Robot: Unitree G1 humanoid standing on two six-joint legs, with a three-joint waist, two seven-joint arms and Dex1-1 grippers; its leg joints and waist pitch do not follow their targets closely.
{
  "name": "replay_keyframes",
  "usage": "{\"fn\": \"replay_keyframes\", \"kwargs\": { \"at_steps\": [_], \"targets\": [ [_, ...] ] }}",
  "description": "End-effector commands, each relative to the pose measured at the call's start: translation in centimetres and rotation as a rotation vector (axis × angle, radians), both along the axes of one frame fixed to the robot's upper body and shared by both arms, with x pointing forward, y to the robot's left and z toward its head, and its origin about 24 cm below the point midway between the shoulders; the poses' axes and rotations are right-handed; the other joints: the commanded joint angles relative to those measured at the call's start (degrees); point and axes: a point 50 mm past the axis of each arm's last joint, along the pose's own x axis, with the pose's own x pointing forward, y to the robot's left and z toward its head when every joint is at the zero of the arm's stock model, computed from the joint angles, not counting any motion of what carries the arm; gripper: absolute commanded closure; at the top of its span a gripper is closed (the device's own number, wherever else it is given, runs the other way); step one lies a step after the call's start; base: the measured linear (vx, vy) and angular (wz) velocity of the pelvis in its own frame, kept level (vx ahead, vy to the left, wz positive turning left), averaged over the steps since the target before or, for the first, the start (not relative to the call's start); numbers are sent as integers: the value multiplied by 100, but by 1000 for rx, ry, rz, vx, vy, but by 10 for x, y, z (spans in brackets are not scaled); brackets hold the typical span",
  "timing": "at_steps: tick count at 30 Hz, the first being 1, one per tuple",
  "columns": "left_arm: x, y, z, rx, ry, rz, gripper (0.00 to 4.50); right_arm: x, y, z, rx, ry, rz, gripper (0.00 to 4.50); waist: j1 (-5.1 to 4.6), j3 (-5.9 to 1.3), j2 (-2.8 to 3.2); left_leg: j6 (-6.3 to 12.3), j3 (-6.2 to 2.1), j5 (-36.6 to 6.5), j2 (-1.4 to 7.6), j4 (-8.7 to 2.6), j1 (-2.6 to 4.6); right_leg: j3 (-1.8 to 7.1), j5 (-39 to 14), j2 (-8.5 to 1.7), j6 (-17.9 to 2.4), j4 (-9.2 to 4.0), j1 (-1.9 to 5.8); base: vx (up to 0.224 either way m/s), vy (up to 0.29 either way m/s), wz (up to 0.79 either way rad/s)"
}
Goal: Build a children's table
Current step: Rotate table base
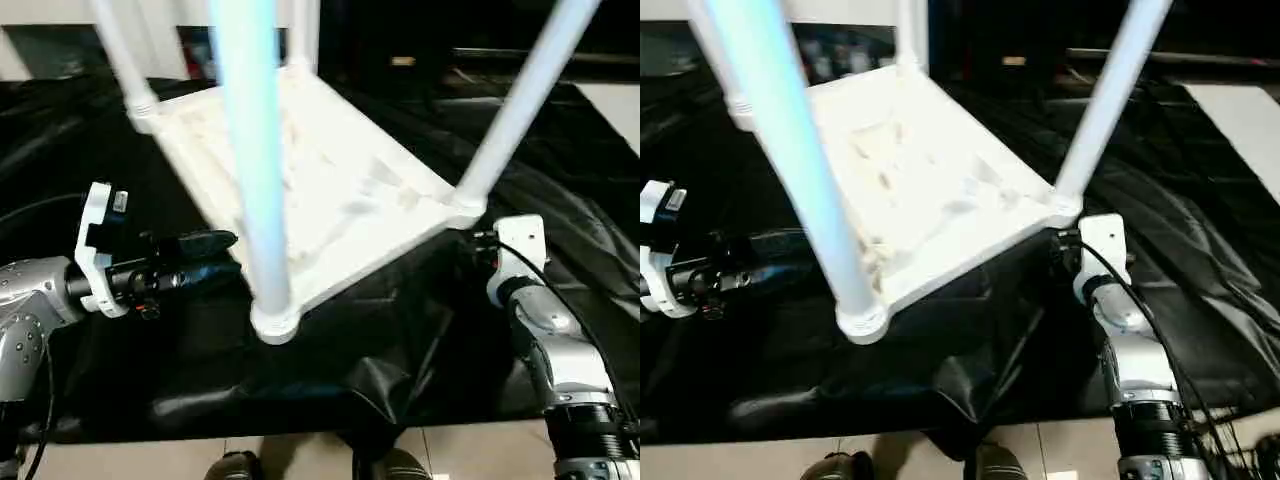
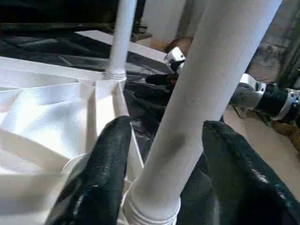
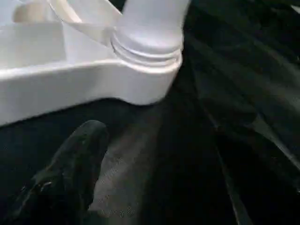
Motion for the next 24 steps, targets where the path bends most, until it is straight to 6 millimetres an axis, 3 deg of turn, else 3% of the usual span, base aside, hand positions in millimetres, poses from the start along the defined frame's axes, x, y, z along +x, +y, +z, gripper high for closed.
{"fn": "replay_keyframes", "kwargs": {
  "at_steps": [1,4,10,12,16,24],
  "targets": [
    [-1,0,-1,6,-3,-15,147,5,10,-4,38,19,50,45,-12,-390,16,-58,-75,-1511,148,-440,131,174,-1720,-195,-973,-378,249,0,0,0],
    [0,-1,-1,15,-12,-15,124,8,19,-6,54,33,89,45,-46,-389,16,-29,-80,-1473,153,-438,120,176,-1674,-201,-1020,-372,257,0,0,0],
    [11,-26,-3,16,-47,-46,62,26,54,-14,43,79,202,45,-29,-419,23,-12,-58,-1213,170,-420,140,183,-1298,-209,-1226,-329,273,0,0,0],
    [11,-29,-1,7,-49,-57,55,27,57,-14,41,82,214,45,-39,-425,19,-30,-61,-1266,163,-421,133,180,-1343,-210,-1212,-332,289,0,0,0],
    [12,-49,1,-10,-49,-141,55,32,78,-12,69,69,313,45,-64,-454,-46,-28,-70,-1292,160,-401,106,185,-1516,-233,-1163,-325,319,0,0,0],
    [14,-70,-2,11,-42,-200,55,30,98,-8,117,37,478,45,-53,-482,-32,83,-53,-1119,172,-370,98,188,-1333,-213,-1256,-306,316,0,0,0]
  ]
}}
